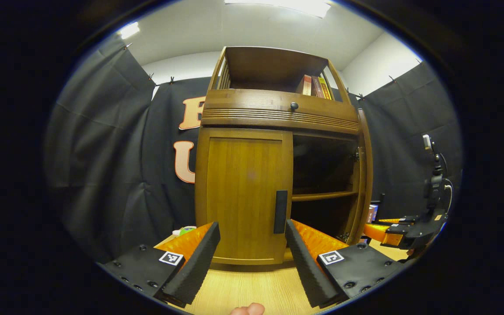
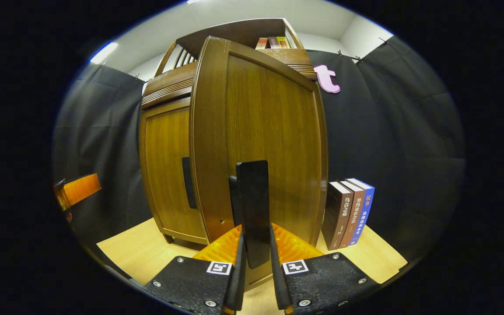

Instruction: Open the right door of the double-door shoe cabinet with the right hand, and open the left door with the left hand.

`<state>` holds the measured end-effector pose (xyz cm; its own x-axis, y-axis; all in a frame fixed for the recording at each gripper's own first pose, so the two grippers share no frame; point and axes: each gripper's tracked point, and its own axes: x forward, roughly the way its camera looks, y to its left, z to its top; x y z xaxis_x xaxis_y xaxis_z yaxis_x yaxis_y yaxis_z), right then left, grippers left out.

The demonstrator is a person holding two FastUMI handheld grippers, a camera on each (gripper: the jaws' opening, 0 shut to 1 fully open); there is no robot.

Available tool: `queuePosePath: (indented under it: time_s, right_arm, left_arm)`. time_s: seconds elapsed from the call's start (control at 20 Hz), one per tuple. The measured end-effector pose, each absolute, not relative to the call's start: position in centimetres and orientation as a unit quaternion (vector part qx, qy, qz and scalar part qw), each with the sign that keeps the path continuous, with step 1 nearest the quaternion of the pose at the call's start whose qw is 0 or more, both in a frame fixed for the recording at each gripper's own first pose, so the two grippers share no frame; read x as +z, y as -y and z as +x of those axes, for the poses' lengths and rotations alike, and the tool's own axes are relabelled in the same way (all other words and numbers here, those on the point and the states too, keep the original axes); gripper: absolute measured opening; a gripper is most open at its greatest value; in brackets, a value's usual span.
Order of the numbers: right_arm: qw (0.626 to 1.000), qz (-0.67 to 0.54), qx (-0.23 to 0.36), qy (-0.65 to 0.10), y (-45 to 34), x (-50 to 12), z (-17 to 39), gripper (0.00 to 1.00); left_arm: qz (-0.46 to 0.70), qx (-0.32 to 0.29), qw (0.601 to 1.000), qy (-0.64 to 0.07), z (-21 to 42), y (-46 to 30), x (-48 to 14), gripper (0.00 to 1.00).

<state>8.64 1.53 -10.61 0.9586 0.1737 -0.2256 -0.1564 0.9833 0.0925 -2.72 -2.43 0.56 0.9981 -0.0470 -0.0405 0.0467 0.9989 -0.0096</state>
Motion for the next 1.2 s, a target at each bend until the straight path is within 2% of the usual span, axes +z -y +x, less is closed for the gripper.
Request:
queuePosePath:
  time_s: [0.1, 0.3, 0.35, 0.4, 0.5, 0.55, 0.6, 0.75, 0.85, 1.05, 1.1, 1.15, 1.2]
  right_arm:
    - [0.987, 0.036, 0.082, -0.137, -0.3, -11.8, 7.5, 0.28]
    - [0.988, 0.063, 0.077, -0.115, 2.0, -11.1, 6.7, 0.25]
    - [0.989, 0.056, 0.075, -0.114, 2.7, -11.0, 6.4, 0.34]
    - [0.990, 0.045, 0.073, -0.114, 3.4, -10.9, 6.3, 0.23]
    - [0.991, 0.032, 0.071, -0.112, 4.7, -10.8, 6.0, 0.21]
    - [0.991, 0.033, 0.067, -0.112, 5.4, -10.7, 5.9, 0.31]
    - [0.991, 0.035, 0.061, -0.114, 6.1, -10.6, 5.7, 0.19]
    - [0.993, 0.022, 0.037, -0.113, 9.0, -10.9, 5.9, 0.16]
    - [0.994, 0.004, 0.036, -0.104, 10.9, -10.8, 6.1, 0.14]
    - [0.993, 0.010, 0.061, -0.096, 14.0, -10.7, 6.1, 0.10]
    - [0.993, 0.009, 0.069, -0.093, 14.7, -10.7, 6.2, 0.22]
    - [0.993, 0.011, 0.076, -0.089, 15.4, -10.6, 6.3, 0.11]
    - [0.993, 0.015, 0.082, -0.088, 16.0, -10.7, 6.3, 0.10]
  left_arm:
    - [-0.002, -0.025, 0.999, -0.020, -2.5, 3.2, 0.4, 0.96]
    - [0.004, -0.025, 0.999, -0.023, -2.2, 4.7, -0.1, 0.94]
    - [0.004, -0.024, 0.999, -0.023, -2.3, 5.0, -0.2, 0.94]
    - [0.003, -0.023, 0.999, -0.023, -2.1, 4.9, -0.4, 0.94]
    - [0.000, -0.023, 0.999, -0.025, -1.9, 5.9, -0.5, 0.94]
    - [-0.001, -0.025, 0.999, -0.025, -1.8, 6.6, -0.5, 0.95]
    - [0.000, -0.026, 0.999, -0.025, -1.9, 6.9, -0.6, 0.95]
    - [0.000, -0.027, 0.999, -0.023, -1.6, 7.7, -0.8, 0.97]
    - [-0.005, -0.030, 0.999, -0.024, -1.4, 8.3, -1.2, 0.94]
    - [-0.012, -0.037, 0.999, -0.028, -1.1, 9.0, -1.8, 0.95]
    - [-0.015, -0.038, 0.999, -0.027, -1.1, 9.2, -1.8, 0.95]
    - [-0.017, -0.037, 0.999, -0.026, -1.1, 9.1, -1.7, 0.95]
    - [-0.019, -0.034, 0.999, -0.025, -1.0, 8.9, -1.8, 0.95]
